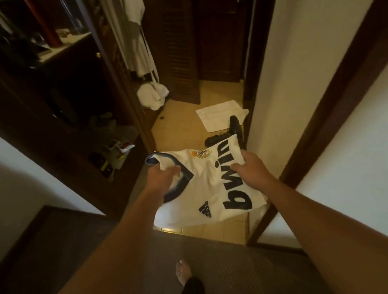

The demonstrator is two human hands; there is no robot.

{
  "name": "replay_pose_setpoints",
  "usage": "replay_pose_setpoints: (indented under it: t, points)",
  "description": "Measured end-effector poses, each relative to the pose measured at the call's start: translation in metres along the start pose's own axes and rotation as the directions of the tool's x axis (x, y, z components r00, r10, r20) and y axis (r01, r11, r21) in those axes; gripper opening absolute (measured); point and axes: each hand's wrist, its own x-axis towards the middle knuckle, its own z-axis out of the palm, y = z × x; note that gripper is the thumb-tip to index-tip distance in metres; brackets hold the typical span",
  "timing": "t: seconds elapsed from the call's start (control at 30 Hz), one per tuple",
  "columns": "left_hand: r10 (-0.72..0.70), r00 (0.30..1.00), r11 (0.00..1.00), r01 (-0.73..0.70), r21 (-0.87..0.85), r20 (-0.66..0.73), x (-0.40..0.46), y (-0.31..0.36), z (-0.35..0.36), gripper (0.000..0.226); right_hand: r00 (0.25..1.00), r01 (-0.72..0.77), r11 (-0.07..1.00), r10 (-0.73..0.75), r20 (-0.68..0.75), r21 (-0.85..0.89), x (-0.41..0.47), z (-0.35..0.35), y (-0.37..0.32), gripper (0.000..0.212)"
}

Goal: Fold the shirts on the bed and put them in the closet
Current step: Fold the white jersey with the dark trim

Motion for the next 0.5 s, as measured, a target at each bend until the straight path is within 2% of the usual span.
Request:
replay_pose_setpoints:
  t: [0.2, 0.3, 0.5]
  points:
    - [0.012, 0.998, 0.999, -0.010, -0.032, 0.061, 0.121, 0.067, -0.009, 0.006, 0.998, -0.039, 0.998, 0.038, -0.044, -0.039, 0.109, 0.028, -0.055, 0.037]
    - [0.023, 0.996, 0.997, -0.016, -0.074, 0.091, 0.175, 0.107, -0.010, 0.021, 0.997, -0.044, 0.998, 0.040, -0.071, -0.046, 0.159, 0.035, -0.082, 0.037]
    - [-0.018, 0.996, 0.999, 0.022, -0.045, 0.089, 0.265, 0.159, -0.007, 0.036, 0.995, -0.036, 0.999, 0.032, -0.095, -0.038, 0.252, 0.038, -0.118, 0.037]
